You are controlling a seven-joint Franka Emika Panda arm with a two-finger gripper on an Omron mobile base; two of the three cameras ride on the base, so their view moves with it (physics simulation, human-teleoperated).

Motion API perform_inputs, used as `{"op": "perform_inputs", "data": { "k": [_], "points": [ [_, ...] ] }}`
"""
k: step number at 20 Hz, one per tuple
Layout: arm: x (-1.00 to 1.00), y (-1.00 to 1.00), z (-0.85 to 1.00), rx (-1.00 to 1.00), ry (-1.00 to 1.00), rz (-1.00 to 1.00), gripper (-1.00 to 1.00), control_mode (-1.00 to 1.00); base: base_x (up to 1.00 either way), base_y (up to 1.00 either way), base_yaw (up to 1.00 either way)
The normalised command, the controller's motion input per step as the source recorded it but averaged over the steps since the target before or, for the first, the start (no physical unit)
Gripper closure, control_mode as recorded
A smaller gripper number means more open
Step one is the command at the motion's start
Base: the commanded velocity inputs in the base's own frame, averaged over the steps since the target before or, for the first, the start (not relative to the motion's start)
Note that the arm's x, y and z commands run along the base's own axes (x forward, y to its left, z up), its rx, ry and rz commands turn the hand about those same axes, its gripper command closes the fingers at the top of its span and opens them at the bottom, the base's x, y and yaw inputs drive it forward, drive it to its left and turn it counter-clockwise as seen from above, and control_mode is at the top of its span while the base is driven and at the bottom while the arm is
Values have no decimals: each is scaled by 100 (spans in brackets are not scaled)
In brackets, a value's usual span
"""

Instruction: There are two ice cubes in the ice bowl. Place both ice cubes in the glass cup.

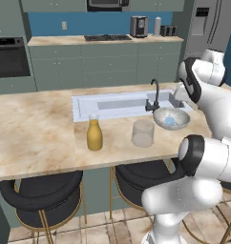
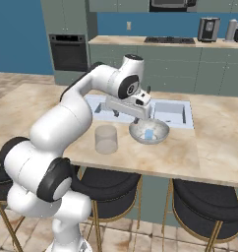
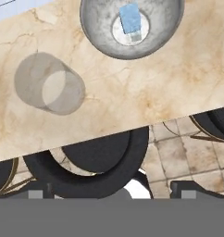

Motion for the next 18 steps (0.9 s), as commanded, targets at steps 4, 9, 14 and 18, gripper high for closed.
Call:
{"op": "perform_inputs", "data": {
  "k": [4, 9, 14, 18],
  "points": [
    [39, -25, -37, -14, -14, 4, -100, -100, 0, 0, 0],
    [19, -5, -28, -15, -9, 4, -100, -100, 0, 0, 0],
    [13, 0, -18, -4, 0, 0, -100, -100, 0, 0, 0],
    [16, 0, -12, 0, 1, 0, -100, -100, 0, 0, 0]
  ]
}}
